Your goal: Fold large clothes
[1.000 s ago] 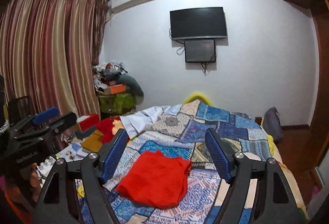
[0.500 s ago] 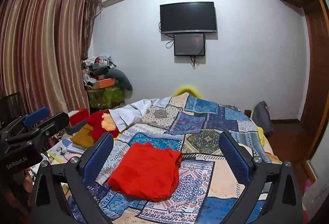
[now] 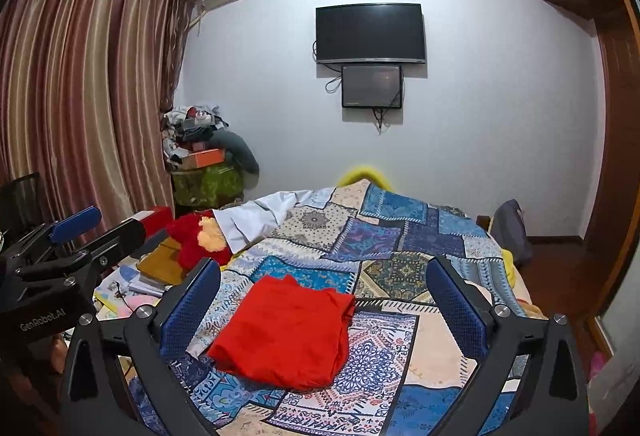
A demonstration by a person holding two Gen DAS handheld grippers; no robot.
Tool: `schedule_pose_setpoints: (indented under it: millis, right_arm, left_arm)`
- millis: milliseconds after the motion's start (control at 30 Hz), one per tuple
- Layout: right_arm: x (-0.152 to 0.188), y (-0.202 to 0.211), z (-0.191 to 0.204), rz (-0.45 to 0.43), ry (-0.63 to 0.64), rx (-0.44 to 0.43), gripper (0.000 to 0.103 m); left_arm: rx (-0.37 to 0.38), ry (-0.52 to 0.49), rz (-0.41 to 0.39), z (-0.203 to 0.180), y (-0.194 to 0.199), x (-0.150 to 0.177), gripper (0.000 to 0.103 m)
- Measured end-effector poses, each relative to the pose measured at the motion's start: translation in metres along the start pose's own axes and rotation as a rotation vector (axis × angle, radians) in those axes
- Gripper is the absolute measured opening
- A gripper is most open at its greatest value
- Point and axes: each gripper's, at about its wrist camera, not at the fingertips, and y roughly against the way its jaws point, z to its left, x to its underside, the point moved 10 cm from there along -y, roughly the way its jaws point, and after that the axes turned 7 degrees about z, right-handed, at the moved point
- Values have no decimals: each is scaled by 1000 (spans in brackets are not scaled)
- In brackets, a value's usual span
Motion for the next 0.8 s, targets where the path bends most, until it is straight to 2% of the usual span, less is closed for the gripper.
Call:
schedule_pose_setpoints:
  millis: [800]
  right_arm:
    - [-4,3,-8,-5,-6,-2,103]
  left_arm:
    - [23,-22,-12,-14,1,0,94]
